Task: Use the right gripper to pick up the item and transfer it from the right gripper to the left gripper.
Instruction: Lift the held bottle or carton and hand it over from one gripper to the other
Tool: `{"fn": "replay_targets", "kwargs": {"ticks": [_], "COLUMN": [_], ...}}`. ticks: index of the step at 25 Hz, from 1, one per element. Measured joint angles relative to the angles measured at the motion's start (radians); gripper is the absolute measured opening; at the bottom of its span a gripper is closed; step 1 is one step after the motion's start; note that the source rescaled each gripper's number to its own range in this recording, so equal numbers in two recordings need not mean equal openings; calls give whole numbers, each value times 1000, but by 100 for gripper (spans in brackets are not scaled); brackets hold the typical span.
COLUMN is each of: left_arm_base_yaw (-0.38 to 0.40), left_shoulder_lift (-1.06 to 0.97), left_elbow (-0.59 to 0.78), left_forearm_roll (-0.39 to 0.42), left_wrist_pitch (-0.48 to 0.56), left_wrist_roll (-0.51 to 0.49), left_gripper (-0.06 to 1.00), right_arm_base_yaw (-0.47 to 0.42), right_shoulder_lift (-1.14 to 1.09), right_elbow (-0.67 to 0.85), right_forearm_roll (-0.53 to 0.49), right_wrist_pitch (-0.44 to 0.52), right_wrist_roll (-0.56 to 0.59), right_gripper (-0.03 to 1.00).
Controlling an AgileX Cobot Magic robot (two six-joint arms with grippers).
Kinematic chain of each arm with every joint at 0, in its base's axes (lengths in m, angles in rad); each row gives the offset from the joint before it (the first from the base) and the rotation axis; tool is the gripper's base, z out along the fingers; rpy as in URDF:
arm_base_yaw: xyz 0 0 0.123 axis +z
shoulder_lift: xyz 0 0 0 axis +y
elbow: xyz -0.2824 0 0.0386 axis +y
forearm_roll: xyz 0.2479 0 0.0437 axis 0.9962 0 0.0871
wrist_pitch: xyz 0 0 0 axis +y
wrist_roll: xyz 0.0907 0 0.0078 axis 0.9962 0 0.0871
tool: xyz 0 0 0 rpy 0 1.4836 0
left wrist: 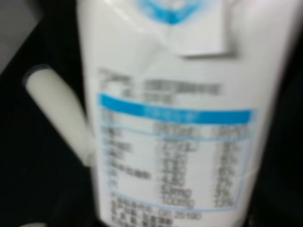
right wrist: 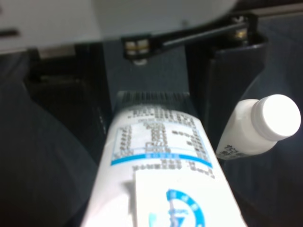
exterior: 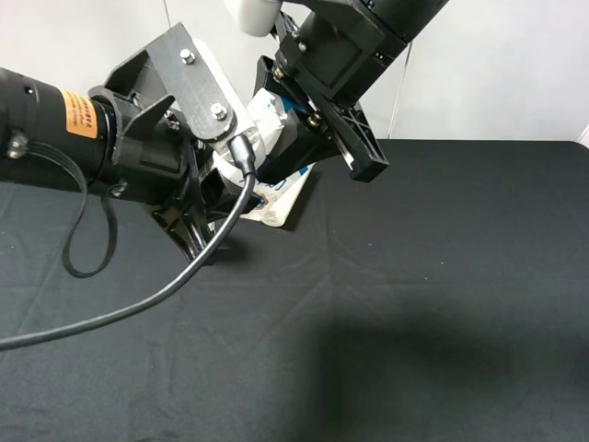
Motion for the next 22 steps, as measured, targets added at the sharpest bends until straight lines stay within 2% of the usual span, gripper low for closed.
{"fn": "replay_targets", "kwargs": {"ticks": [10, 11, 12, 13, 14, 15, 17, 22], "left_arm_base_yaw": [0, 0, 0, 0, 0, 1, 1, 1], "left_shoulder_lift": [0, 0, 0, 2, 4, 5, 8, 10], "left_elbow": [0, 0, 0, 0, 0, 0, 0, 0], "left_forearm_roll": [-1, -1, 1, 3, 4, 5, 5, 5], "left_wrist_pitch": [-3, -3, -3, -2, -3, -3, -2, -3], "left_wrist_roll": [1, 1, 2, 2, 2, 2, 2, 3], "left_gripper": [2, 2, 1, 1, 1, 0, 0, 0], "right_arm_base_yaw": [0, 0, 0, 0, 1, 1, 1, 1], "right_shoulder_lift": [-1, -1, -1, -1, -1, -2, -2, -2], "right_elbow": [0, 0, 0, 0, 0, 0, 0, 0], "right_forearm_roll": [1, 8, 23, 42, 56, 62, 63, 67], "right_wrist_pitch": [0, 0, 2, 2, -4, -14, -38, -42], "right_wrist_roll": [0, 0, 5, 12, 23, 35, 62, 86], "right_gripper": [6, 11, 29, 56, 74, 83, 94, 100]}}
